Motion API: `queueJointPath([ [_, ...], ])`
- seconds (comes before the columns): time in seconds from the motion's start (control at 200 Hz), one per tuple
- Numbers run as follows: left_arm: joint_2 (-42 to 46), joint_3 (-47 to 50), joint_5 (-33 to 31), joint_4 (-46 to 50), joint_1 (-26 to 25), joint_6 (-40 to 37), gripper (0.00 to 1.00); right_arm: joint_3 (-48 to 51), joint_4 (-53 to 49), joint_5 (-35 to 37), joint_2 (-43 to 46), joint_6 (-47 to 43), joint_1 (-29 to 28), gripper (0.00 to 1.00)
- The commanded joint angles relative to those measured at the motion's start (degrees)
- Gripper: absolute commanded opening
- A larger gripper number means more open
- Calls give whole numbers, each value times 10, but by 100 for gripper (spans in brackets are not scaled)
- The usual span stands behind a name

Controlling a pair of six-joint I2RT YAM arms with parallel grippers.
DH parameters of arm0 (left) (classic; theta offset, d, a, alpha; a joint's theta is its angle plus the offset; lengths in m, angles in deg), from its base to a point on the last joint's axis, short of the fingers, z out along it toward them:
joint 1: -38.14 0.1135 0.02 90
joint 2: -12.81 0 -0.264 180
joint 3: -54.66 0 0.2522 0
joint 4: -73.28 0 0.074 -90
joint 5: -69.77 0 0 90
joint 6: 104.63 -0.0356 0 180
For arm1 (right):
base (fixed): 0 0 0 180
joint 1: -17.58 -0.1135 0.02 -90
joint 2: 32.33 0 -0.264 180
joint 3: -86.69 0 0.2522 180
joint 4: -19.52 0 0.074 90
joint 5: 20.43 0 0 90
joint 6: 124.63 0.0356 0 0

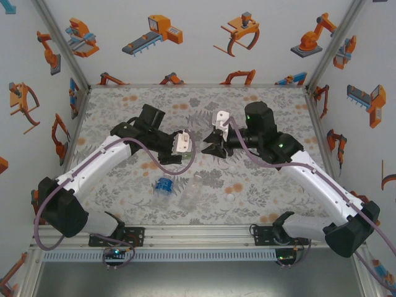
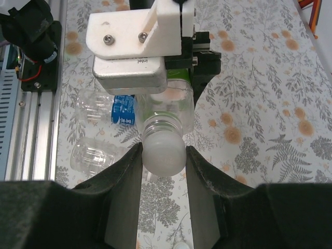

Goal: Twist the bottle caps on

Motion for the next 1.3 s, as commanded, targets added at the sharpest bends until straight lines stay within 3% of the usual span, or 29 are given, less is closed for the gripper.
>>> queueJointPath([
  [0.0,1,-6,36,14,-1,-11,0,0,13,-9,-3,-13,-11,21],
  [0.646,-8,-19,76,30,1,1,0,-4,-11,-86,-11,-13,-19,19],
  [1.001,-1,-16,123,34,7,-10,0,15,18,-57,5,-17,-21,19],
  [1.297,-9,-29,143,52,14,-13,0,-4,-14,-130,-6,-43,-21,17],
])
